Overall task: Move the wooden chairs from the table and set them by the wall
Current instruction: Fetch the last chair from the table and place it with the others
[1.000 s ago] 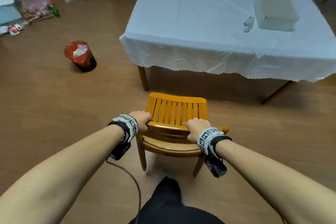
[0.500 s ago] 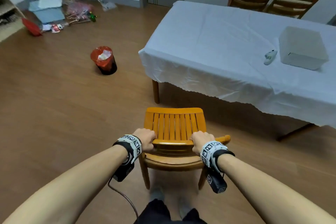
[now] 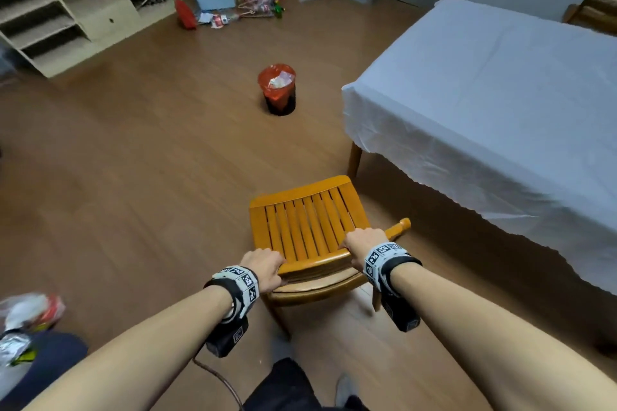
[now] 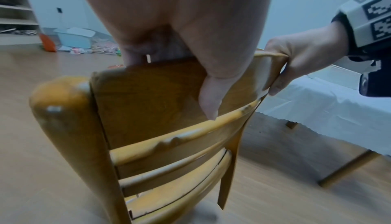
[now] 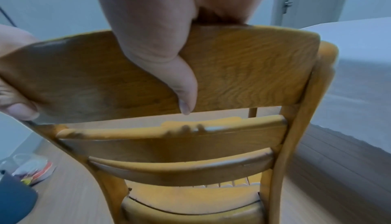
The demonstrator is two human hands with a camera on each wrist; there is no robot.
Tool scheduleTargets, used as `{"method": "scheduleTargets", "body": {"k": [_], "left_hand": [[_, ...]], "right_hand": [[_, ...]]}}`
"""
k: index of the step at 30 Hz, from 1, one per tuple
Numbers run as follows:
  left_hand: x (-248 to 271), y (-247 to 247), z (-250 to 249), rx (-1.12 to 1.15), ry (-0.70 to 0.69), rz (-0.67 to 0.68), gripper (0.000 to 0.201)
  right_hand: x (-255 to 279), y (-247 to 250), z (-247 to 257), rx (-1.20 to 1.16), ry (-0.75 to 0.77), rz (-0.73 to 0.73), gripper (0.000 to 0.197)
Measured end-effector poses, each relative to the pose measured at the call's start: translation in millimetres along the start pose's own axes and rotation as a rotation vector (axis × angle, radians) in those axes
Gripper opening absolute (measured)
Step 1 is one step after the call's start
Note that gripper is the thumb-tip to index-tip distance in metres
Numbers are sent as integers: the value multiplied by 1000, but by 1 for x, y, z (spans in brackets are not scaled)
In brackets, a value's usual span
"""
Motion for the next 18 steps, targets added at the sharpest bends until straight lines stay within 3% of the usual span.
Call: {"method": "scheduleTargets", "body": {"k": [6, 11, 18], "left_hand": [[-34, 14, 61, -38, 54, -10, 23], [-95, 56, 126, -83, -1, -51, 37], [-186, 134, 195, -240, -135, -5, 26]], "right_hand": [[-74, 29, 30, 64, 50, 36, 35], [-150, 79, 44, 41, 23, 38, 38], [-251, 142, 40, -15, -64, 49, 32]]}}
Point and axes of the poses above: each hand's wrist, its own x-axis away from the middle knuckle, its own y-axis out of the back of the hand, z = x × y, the point moved 6 cm from there along -x, towards the middle knuckle, and after that the axes turned 1 degree about -x, right-handed, at the moved point
